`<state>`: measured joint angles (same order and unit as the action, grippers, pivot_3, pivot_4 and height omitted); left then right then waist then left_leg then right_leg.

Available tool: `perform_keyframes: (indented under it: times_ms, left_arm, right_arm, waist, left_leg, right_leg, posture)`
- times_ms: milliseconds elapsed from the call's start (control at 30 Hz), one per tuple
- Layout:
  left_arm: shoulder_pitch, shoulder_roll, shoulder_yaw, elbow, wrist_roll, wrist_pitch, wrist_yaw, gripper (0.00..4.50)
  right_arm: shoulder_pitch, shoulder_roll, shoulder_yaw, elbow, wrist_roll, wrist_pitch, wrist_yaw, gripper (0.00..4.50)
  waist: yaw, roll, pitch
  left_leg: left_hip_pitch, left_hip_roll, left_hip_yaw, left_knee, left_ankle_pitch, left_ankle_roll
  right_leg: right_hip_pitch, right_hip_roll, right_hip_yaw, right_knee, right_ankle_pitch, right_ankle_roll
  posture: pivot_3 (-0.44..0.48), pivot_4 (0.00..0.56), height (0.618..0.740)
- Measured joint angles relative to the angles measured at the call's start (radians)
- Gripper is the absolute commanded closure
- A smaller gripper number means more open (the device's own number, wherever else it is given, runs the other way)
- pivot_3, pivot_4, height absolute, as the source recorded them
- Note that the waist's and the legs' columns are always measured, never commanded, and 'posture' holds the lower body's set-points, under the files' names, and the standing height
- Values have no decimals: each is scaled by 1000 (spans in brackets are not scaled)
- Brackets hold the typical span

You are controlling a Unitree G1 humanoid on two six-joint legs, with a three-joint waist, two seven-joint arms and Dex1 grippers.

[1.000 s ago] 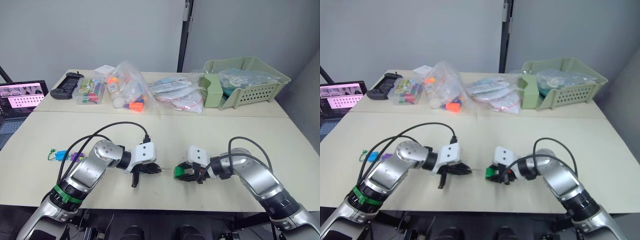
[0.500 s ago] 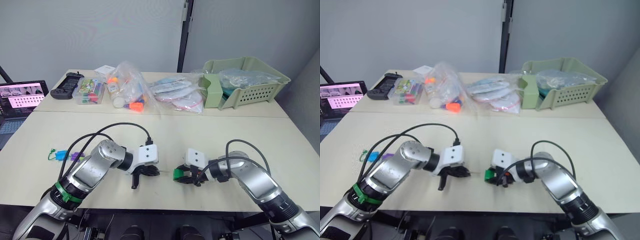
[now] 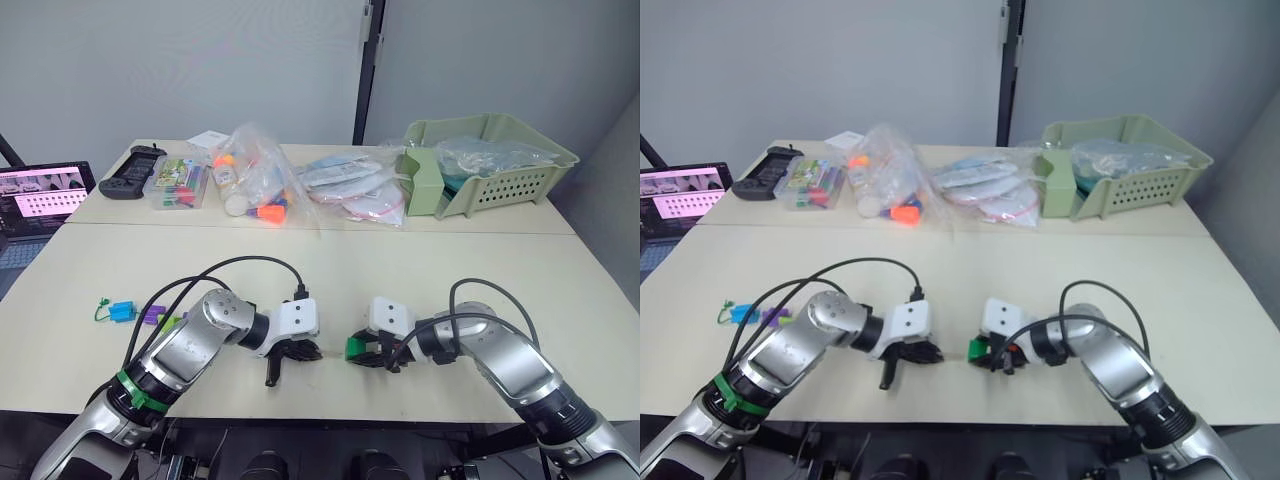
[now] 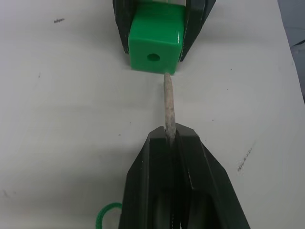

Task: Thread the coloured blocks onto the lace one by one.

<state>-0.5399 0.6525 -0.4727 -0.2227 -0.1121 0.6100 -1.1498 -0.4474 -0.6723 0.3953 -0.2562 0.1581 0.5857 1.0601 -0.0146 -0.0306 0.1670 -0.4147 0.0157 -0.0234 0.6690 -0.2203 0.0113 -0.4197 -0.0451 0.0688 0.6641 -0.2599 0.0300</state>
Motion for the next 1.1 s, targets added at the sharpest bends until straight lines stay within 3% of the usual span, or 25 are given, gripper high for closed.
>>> perform_keyframes:
  times_ms: [1100]
  left_arm:
    - [0, -13, 15, -1, 9, -11, 7, 4500]
  right_arm:
    - [0, -4, 2, -16, -18, 14, 9, 3321]
  waist:
    - [1, 0, 0]
  left_leg:
    - [0, 0, 0, 0, 0, 0]
  right_leg:
    - [0, 0, 0, 0, 0, 0]
  posture:
    - [0, 150, 740]
